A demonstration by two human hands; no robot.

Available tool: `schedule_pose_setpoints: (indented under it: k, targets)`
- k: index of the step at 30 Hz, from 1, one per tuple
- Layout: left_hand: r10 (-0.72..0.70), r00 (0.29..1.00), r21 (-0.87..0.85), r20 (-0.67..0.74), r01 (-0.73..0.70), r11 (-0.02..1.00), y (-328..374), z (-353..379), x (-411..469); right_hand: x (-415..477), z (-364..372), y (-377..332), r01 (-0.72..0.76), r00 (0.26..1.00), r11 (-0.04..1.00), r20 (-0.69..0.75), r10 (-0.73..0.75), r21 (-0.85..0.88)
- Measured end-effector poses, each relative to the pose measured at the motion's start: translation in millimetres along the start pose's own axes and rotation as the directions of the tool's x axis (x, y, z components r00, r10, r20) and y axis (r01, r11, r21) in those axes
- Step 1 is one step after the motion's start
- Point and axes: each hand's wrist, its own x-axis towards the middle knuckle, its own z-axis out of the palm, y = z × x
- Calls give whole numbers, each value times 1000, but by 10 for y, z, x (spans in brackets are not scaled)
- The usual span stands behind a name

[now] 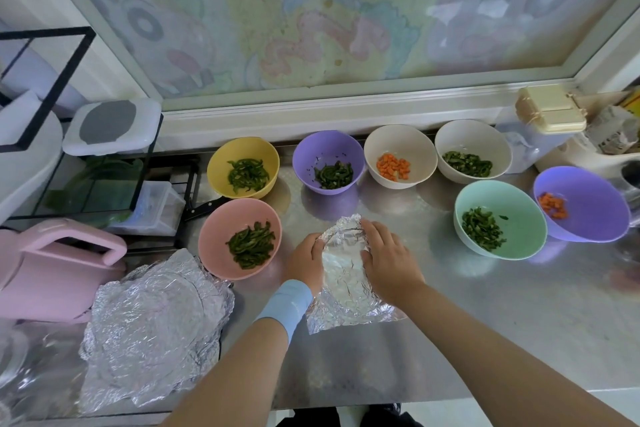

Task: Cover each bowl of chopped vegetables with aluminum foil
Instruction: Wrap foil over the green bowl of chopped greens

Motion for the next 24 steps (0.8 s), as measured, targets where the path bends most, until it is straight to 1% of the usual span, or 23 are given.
schedule_pose_setpoints:
  k: [2,3,4,6,7,8,9,10,11,13,17,21,24]
  targets:
    - [-10,1000,31,5,10,999,18,-18,5,7,-4,4,-3,1000,1000,11,3,-5]
    - [19,1000,87,-6,-19,996,31,-32,21,12,-2,7,-4,1000,1000,20,5,-12]
    - [92,995,180,-29,-86,980,44,-42,40,14,6,8,-6,1000,1000,21,7,-19]
    - [284,958,355,-43,-252,901,121,-64,42,16,20,-2,2,1000,998,-14,-2,-62]
    - [394,919,413,-23,-350,841,167,-60,50,21,30,-8,11,999,994,-43,-16,-111]
    - [486,873,460,32,-445,768,202,-37,69,27,37,-18,20,997,987,-71,-31,-160]
    - [543,834,488,97,-515,705,220,-1,96,36,44,-27,31,995,982,-88,-48,-189]
    - [559,816,496,143,-549,673,212,39,141,43,54,-32,46,993,980,-101,-66,-194]
    - [550,818,496,169,-552,670,203,68,178,44,62,-38,61,992,982,-99,-79,-178]
    - [507,844,492,173,-520,698,184,88,220,37,79,-38,66,994,990,-82,-77,-127]
    - [470,869,522,153,-475,709,174,77,248,54,69,-28,15,998,998,-59,-18,-56]
    - [388,910,489,148,-408,771,211,73,263,81,73,-35,-31,997,1000,-74,31,-4]
    - [339,930,445,145,-367,817,247,63,262,95,70,-29,-22,998,1000,-64,22,-7]
